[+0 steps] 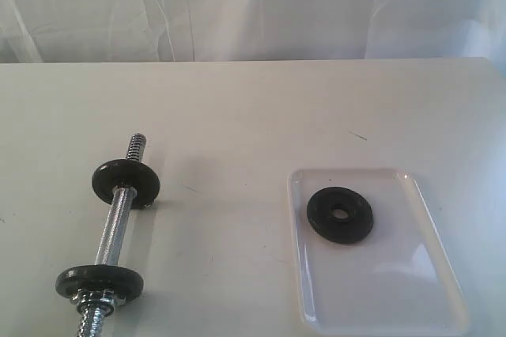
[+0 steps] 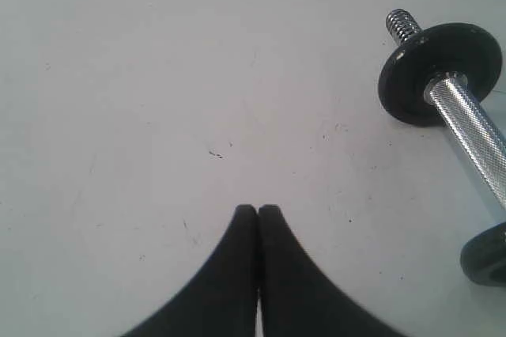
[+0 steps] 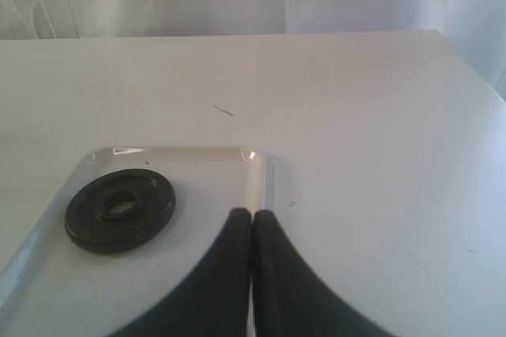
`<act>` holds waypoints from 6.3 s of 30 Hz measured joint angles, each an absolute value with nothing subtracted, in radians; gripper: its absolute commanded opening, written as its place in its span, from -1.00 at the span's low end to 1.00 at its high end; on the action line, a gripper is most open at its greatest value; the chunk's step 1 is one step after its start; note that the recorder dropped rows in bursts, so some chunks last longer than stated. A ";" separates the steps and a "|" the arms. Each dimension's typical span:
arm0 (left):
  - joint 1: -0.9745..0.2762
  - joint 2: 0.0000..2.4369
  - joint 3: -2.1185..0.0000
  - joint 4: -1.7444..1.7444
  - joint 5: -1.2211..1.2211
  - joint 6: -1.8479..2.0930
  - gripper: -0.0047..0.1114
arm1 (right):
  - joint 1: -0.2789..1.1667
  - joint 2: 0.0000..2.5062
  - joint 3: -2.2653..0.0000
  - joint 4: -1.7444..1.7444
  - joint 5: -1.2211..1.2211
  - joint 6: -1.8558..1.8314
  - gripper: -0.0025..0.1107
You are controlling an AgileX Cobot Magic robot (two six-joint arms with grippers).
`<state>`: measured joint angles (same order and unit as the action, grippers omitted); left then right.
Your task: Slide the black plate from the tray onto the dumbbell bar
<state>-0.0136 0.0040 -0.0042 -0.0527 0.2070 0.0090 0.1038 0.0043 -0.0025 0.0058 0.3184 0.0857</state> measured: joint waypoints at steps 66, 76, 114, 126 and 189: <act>-0.014 0.396 -0.320 -0.146 -0.306 0.151 -0.92 | 0.104 0.004 -0.002 0.006 0.320 0.087 -0.96; -0.039 0.725 -0.495 -0.165 0.277 0.137 -0.92 | 0.104 0.004 -0.002 0.006 0.320 0.087 -0.96; -0.375 1.433 -0.834 -0.355 0.327 -0.015 0.21 | 0.104 0.004 -0.002 0.006 0.286 0.087 -0.96; -0.372 1.557 -0.834 -0.370 0.300 -0.021 0.28 | 0.104 0.004 -0.002 0.006 0.286 0.087 -0.96; -0.372 1.641 -0.824 -0.359 0.265 0.216 -0.92 | 0.104 0.004 -0.002 0.006 0.284 0.087 -0.96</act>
